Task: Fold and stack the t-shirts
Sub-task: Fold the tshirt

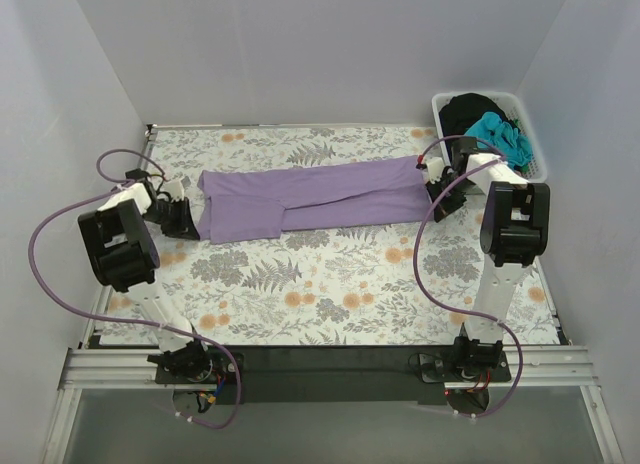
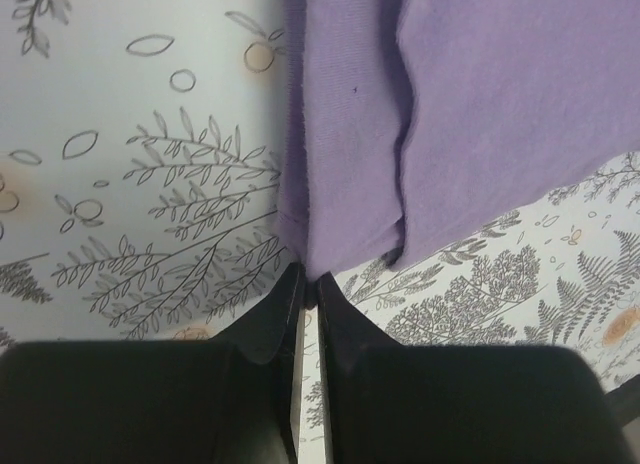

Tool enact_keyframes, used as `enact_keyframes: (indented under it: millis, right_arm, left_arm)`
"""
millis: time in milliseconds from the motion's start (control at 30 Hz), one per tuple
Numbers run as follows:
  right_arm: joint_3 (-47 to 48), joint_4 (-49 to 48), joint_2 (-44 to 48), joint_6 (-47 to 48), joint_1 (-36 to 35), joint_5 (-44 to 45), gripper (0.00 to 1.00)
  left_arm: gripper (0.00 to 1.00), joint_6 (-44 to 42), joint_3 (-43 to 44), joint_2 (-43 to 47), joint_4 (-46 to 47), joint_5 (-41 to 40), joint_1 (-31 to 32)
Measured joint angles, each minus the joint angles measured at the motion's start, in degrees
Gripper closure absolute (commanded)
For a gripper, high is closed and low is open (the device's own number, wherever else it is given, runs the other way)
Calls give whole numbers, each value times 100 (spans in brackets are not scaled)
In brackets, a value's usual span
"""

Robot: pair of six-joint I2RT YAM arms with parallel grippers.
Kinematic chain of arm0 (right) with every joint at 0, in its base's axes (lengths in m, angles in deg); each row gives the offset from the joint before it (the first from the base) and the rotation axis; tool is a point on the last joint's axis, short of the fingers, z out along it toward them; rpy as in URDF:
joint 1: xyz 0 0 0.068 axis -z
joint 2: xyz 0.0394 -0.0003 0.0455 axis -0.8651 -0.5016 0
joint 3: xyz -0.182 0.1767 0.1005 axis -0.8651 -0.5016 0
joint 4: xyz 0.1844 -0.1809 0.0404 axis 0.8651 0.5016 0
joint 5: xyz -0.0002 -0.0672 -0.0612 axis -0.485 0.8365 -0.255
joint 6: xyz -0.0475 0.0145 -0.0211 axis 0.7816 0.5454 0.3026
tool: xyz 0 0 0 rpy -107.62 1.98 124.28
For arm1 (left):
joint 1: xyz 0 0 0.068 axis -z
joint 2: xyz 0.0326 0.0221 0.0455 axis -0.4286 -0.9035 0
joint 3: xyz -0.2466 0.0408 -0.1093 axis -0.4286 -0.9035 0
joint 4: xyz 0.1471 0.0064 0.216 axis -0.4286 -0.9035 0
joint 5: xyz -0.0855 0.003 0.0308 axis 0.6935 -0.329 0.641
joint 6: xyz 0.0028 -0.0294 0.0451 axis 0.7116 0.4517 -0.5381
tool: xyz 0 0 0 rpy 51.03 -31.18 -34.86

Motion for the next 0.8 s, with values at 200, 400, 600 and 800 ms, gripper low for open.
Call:
enact_keyframes:
  millis: [200, 400, 600, 800]
  right_arm:
    - [-164, 0, 199, 262, 42, 144, 99]
    - [-807, 61, 892, 584, 39, 190, 99]
    - [-1182, 164, 1034, 671, 44, 271, 53]
    - [-1080, 345, 1110, 647, 46, 315, 35]
  left_arm:
    - [100, -262, 0, 59, -393, 17, -350]
    - [99, -514, -195, 457, -763, 44, -424]
    - [61, -588, -509, 658, -898, 46, -431]
    - [57, -557, -555, 824, -1093, 68, -472]
